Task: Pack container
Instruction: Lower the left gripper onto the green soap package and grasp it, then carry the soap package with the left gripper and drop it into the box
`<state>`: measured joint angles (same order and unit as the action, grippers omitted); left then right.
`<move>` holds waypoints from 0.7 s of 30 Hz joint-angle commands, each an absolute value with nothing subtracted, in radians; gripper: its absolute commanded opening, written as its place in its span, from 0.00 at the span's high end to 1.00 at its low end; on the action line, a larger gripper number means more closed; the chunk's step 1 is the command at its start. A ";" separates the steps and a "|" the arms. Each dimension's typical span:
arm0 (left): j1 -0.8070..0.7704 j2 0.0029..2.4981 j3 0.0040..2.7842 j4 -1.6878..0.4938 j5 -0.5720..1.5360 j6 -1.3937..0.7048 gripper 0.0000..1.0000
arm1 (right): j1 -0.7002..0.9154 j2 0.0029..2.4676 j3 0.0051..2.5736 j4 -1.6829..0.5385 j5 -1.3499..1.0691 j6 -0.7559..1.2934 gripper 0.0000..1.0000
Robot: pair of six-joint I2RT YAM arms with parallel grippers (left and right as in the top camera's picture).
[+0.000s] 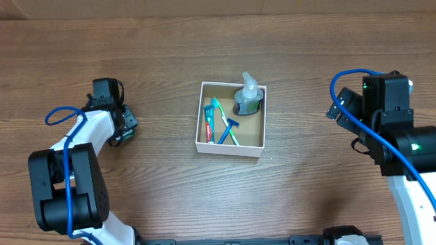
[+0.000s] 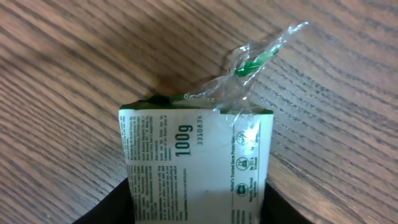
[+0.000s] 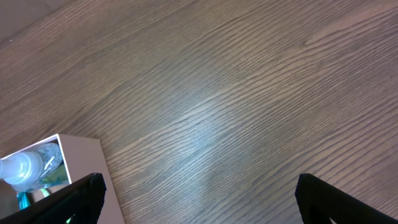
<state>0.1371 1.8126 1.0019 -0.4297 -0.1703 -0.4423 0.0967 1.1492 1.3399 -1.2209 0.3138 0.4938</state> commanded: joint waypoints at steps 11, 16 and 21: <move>0.127 1.603 1.013 -0.465 -0.055 -0.442 0.68 | 0.091 1.141 1.355 -1.217 0.321 0.494 0.00; 0.065 1.419 1.013 -0.503 0.051 -0.478 0.70 | 0.091 1.141 1.355 -1.217 0.321 0.495 0.00; -0.087 1.280 1.013 -0.524 0.098 -0.535 0.70 | 0.091 1.141 1.355 -1.217 0.321 0.494 0.00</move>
<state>0.0021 1.3571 1.0031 -0.5182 0.0238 -0.4782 0.0967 1.1492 1.3399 -1.2213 0.3141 0.4934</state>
